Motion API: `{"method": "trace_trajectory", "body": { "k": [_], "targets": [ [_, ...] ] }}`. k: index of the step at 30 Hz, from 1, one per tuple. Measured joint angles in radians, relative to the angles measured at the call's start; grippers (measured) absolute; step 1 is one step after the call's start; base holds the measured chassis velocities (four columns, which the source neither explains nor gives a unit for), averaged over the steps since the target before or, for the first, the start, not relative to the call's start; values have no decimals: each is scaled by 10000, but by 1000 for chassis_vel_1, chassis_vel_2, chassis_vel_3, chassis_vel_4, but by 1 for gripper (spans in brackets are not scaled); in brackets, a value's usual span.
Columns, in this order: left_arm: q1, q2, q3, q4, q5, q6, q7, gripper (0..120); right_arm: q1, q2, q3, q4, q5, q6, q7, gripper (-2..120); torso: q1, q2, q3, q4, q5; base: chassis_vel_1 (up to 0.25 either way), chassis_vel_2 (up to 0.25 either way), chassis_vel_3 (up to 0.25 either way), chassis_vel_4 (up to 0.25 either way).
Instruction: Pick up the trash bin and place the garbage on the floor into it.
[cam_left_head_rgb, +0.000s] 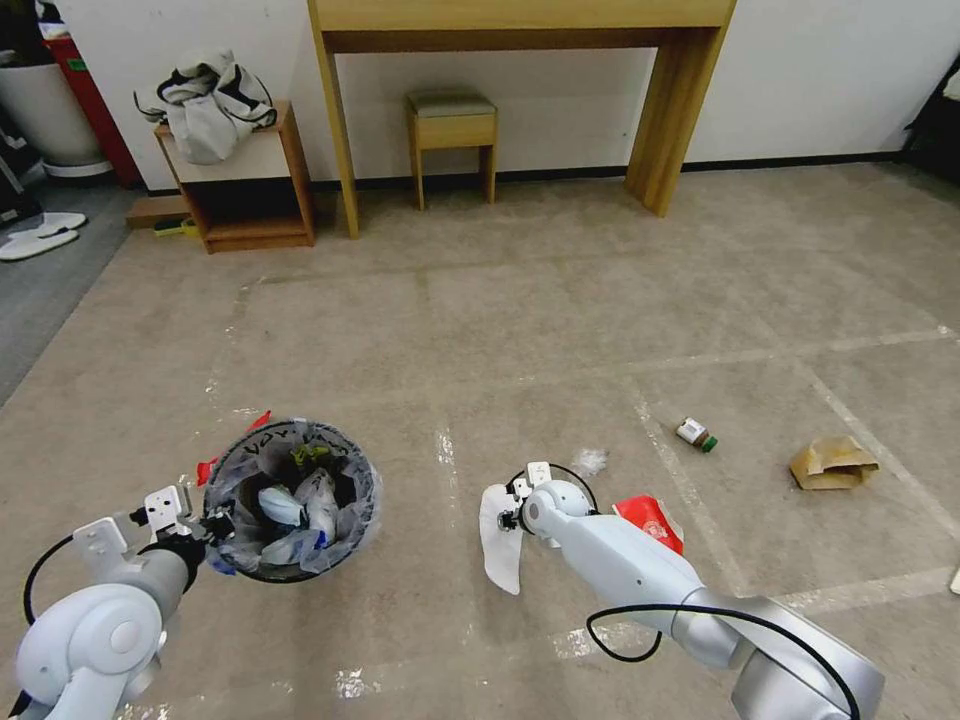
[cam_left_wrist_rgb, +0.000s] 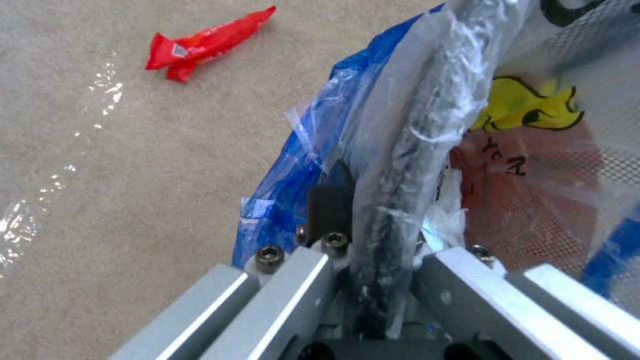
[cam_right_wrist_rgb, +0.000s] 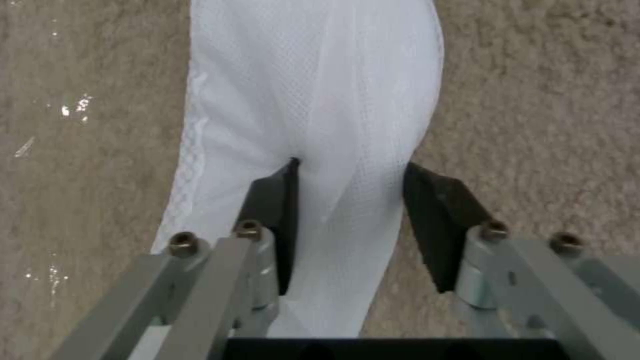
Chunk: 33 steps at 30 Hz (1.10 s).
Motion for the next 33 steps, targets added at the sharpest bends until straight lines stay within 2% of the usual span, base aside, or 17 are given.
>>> {"method": "trace_trajectory", "body": {
  "k": [1, 3, 9, 10, 11, 15, 20, 29, 33],
  "targets": [
    [0, 0, 0, 0, 0, 0, 0, 0, 0, 0, 0, 0, 0, 0, 0, 35, 0, 0, 0, 0, 0, 0, 0, 0, 0],
    [0, -10, 21, -35, 20, -5, -14, 0, -40, -81, -5, 145, 20, 25, 68, 25, 3, -6, 5, 1, 0, 0, 0, 0, 0],
    [17, 26, 40, -112, 20, -7, -45, 0, -87, -225, 44, 444, 257, 58, 174, 10, 7, -13, 12, 10, 12, 0, 0, 0, 0],
    [16, 32, 56, -119, 19, -7, -46, 0, -119, -235, 69, 563, 341, 72, 170, 7, 7, -14, 13, 21, 31, 0, 0, 0, 0],
    [15, 42, 62, -123, 20, -7, -56, 0, -129, -278, 117, 630, 408, 80, 186, 3, 7, -15, 13, 22, 33, 0, 0, 0, 0],
    [9, 52, 81, -131, 19, -9, -65, 0, -134, -321, 141, 799, 523, 82, 197, 0, 8, -15, 13, 29, 23, 0, 0, 0, 0],
    [-51, 98, 150, -120, 0, -9, -69, 0, -45, -653, 359, 1434, 801, 179, 331, 0, 8, -7, 5, 9, 12, 0, 0, 0, 0],
    [-203, 203, 193, 88, 29, -28, -59, 0, 49, -900, 763, 2143, 1168, 238, 577, 0, 5, -3, 2, 9, 6, 0, 0, 0, 0],
    [-376, 346, 307, 254, -5, -116, -5, 0, 123, -1262, 1020, 3014, 1379, 398, 704, 0, 5, -2, 1, 4, 5, 0, 0, 0, 0]
  ]
}}
